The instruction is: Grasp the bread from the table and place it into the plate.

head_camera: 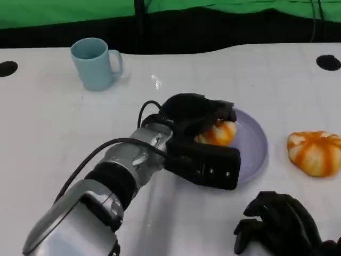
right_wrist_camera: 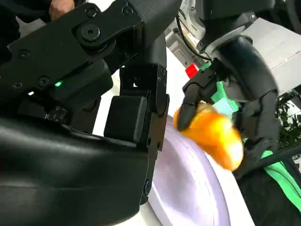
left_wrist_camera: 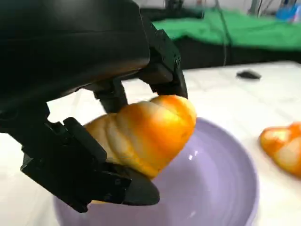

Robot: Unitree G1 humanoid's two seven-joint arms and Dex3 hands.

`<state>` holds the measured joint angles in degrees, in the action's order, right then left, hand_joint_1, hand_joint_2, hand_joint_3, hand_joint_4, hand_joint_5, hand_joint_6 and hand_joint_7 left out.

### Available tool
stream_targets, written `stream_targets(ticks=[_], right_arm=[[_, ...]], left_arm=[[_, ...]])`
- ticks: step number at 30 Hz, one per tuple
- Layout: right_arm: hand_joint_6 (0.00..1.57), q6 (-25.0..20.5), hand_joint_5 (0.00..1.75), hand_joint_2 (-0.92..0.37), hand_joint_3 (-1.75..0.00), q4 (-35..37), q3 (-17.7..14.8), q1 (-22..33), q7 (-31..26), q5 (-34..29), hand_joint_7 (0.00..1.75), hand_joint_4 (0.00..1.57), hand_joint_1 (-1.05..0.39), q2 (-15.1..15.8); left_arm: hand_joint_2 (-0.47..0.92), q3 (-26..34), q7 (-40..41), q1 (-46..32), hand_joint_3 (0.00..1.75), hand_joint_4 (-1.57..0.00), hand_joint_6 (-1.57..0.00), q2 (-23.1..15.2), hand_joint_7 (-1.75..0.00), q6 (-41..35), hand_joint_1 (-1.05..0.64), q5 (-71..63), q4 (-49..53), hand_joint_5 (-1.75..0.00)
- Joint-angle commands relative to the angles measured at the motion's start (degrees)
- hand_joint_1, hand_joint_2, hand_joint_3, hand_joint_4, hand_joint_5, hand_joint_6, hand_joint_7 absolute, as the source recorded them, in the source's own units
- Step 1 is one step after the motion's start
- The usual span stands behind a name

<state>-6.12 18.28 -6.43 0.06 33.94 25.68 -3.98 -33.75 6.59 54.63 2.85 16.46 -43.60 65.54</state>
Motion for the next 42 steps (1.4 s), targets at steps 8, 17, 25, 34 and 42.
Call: stream_targets(ticks=[8, 17, 25, 34, 42], right_arm=[[1.57, 0.17, 0.76, -0.73, 0.0, -0.4, -0.05, 0.4, -0.38, 0.15, 0.39, 1.57, -1.04, 0.18], [1.57, -0.09, 0.76, -0.73, 0.0, 0.24, -0.29, -0.16, -0.07, 0.55, 0.38, 1.57, -1.04, 0.26], [1.57, 0.32, 0.74, -0.73, 0.0, 1.15, -0.64, -0.72, 0.45, 0.53, 0.37, 1.57, -1.05, 0.33], [1.57, -0.15, 0.76, -0.74, 0.0, 0.62, -0.6, -0.51, 0.01, 0.33, 0.4, 1.57, -1.05, 0.54], [1.57, -0.71, 0.76, -0.72, 0.0, 0.48, -0.78, -0.39, -0.14, 0.61, 0.39, 1.57, -1.04, 0.5]], left_arm=[[0.92, -1.56, -9.87, 1.9, 0.58, 0.0, 0.0, -2.71, 0.0, -3.49, -1.04, -0.12, -5.33, -0.19], [0.92, -0.88, -11.56, -1.82, 0.59, -0.02, -0.01, -6.97, 0.0, -1.57, -1.05, 1.57, -12.17, -0.18], [0.92, 0.0, -11.41, -8.98, 0.59, -0.09, -0.02, -13.23, -0.01, -0.55, -1.03, 1.75, -23.35, -0.23], [0.92, 10.66, -1.78, -25.11, 0.46, -0.44, -0.36, -15.95, -0.12, 11.72, -0.69, 13.41, -34.93, -0.39], [0.92, 18.94, -14.15, -37.17, 0.39, -0.6, -0.72, -12.14, -0.43, 19.27, -0.55, 39.86, -38.96, -1.43]])
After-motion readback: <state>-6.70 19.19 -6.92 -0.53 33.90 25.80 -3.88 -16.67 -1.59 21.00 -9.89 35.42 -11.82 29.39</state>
